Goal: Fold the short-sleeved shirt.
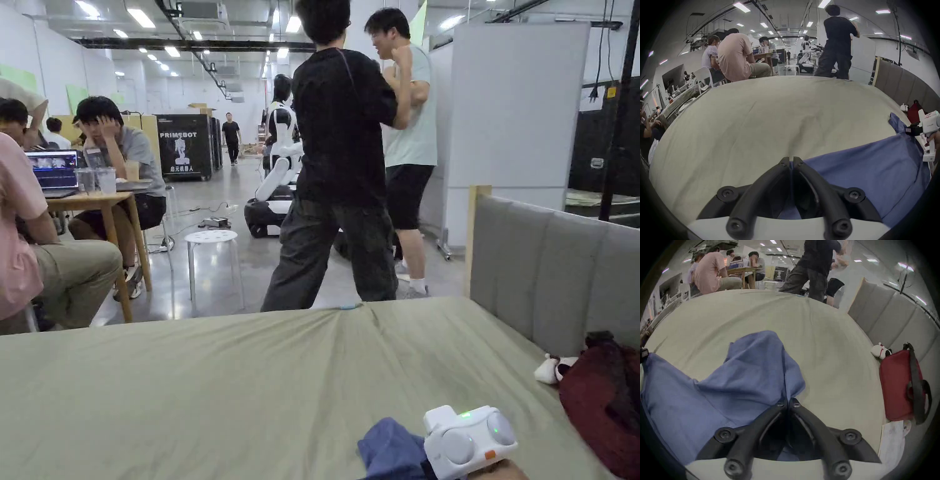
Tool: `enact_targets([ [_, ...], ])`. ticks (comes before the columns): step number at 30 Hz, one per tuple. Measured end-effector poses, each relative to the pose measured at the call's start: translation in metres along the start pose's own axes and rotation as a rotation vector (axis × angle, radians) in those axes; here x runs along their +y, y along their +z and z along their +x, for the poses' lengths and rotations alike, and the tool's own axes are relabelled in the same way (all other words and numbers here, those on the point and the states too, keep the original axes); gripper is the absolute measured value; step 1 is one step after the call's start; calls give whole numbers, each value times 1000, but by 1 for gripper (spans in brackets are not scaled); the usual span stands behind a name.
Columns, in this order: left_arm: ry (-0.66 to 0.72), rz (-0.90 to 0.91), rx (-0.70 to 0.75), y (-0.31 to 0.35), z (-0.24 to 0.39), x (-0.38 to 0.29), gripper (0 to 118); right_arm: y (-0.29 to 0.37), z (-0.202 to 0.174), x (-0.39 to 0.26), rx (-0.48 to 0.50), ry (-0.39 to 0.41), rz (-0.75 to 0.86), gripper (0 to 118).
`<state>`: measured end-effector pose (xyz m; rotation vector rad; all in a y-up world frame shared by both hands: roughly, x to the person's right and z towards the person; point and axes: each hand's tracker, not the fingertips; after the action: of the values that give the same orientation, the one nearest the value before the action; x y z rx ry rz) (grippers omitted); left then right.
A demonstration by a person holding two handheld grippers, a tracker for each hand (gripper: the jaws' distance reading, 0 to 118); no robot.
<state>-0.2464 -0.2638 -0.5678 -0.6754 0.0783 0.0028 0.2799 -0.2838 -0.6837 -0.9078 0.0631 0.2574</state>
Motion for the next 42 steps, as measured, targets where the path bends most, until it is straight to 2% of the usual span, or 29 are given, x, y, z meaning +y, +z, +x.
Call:
enact_targets([
  [9,2,96,-22,90,-11,15,1,113,23,-17,35,-55,148,2],
  [15,15,129,-28,161,-14,-12,1,204,42,-66,65,-123,218,2],
  [18,8,137,-44,198,-12,-40,1,240,44,-106,86,-119,228,2],
  [20,3,137,-56,214,-13,-61,1,255,38,-133,84,-89,226,2],
  [25,-23,58,-71,228,-8,-123,1,260,16,-201,76,23,150,2],
  [29,13,-44,-83,215,-10,-167,1,235,6,-243,99,13,64,2],
  [33,28,-93,-75,198,-9,-188,1,202,0,-267,74,32,-8,3],
  [35,25,-88,-75,194,-7,-190,2,187,-2,-274,108,4,-52,3],
  [37,19,-78,-67,189,-6,-189,2,186,-2,-275,94,-25,-12,6],
  [38,19,-80,-66,182,-8,-187,6,189,-1,-272,100,-34,-15,10],
  [39,19,-82,-67,182,-9,-185,12,190,2,-269,103,-43,-19,20],
  [40,25,-85,-74,183,-12,-182,27,193,4,-268,108,-45,-10,40],
  [41,30,-80,-82,184,-14,-180,70,197,4,-267,116,-39,8,81],
  [42,40,-62,-92,191,-16,-176,70,203,3,-265,109,-31,26,81],
])
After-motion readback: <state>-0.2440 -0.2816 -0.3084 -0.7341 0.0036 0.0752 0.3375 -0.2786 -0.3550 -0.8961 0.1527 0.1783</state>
